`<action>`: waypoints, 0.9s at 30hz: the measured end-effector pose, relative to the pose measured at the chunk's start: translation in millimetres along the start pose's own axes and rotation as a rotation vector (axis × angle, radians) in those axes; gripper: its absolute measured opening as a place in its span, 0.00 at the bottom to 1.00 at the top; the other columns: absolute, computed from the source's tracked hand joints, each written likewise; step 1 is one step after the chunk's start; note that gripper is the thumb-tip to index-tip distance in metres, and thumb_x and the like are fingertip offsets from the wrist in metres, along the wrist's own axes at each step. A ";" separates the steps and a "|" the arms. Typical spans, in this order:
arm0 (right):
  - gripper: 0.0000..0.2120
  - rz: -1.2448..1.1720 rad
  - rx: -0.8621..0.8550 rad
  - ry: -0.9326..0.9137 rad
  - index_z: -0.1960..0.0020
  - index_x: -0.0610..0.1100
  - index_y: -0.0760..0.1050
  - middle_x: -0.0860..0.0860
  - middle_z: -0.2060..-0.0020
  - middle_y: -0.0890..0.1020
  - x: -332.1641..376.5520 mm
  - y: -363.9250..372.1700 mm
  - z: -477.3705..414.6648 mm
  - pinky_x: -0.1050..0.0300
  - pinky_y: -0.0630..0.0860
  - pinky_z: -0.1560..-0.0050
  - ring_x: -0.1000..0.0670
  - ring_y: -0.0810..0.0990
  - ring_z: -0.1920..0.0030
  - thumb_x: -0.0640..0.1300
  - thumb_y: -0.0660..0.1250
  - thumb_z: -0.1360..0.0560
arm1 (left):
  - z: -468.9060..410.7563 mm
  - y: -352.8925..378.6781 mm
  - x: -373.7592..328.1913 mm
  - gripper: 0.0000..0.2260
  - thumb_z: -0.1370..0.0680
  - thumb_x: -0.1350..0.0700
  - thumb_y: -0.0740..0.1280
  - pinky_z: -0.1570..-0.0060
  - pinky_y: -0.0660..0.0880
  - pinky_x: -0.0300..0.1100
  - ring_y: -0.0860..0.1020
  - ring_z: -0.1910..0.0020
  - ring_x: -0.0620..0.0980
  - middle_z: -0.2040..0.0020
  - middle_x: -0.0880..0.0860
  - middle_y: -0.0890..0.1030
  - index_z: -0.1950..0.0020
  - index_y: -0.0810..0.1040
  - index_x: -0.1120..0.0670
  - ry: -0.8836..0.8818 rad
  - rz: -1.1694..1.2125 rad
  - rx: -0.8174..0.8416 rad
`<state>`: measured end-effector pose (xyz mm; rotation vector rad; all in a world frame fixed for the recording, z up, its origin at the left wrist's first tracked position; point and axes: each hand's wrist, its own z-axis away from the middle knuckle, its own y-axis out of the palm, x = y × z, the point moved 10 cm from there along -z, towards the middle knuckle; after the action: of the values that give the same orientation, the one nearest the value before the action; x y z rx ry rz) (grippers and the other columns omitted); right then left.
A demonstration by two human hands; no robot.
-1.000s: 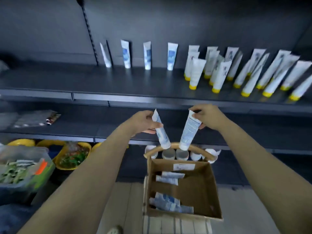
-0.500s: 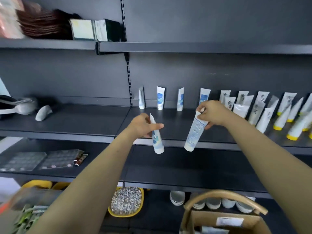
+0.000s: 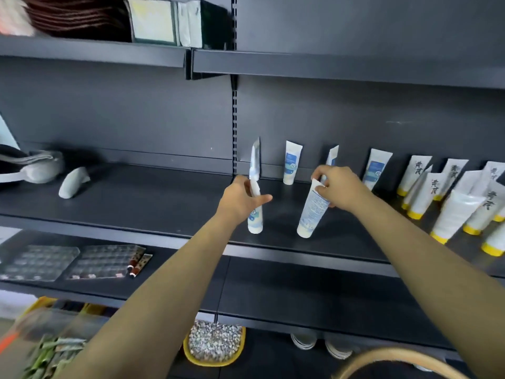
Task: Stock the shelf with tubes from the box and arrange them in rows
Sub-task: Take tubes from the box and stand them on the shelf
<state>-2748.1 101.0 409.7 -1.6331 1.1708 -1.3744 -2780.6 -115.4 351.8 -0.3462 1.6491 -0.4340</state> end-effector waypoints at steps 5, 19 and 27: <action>0.12 0.077 0.004 -0.051 0.42 0.46 0.75 0.45 0.48 0.80 -8.2 20.0 -54.5 0.52 0.76 0.51 0.43 0.78 0.50 0.42 0.63 0.25 | -57.8 23.2 8.9 0.26 0.30 0.50 0.75 0.51 0.74 0.40 0.75 0.52 0.47 0.49 0.49 0.76 0.38 0.70 0.56 0.002 -0.012 0.016; 0.06 -0.066 0.329 0.046 0.47 0.42 0.74 0.47 0.53 0.76 -52.1 30.9 -117.1 0.62 0.76 0.73 0.50 0.80 0.68 0.37 0.63 0.24 | -159.9 80.6 -3.4 0.24 0.31 0.53 0.76 0.45 0.78 0.50 0.76 0.48 0.49 0.50 0.47 0.75 0.39 0.70 0.55 0.069 0.049 0.219; 0.11 0.157 0.102 0.071 0.44 0.37 0.78 0.44 0.45 0.79 -122.6 -5.6 -141.4 0.54 0.73 0.47 0.41 0.77 0.46 0.35 0.64 0.26 | -186.8 137.7 -31.2 0.26 0.29 0.51 0.74 0.42 0.76 0.52 0.75 0.42 0.48 0.44 0.45 0.74 0.34 0.69 0.53 0.178 0.068 0.371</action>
<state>-2889.3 223.5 399.6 -1.4011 1.2227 -1.3777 -2958.6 35.4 331.9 0.0265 1.7049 -0.7217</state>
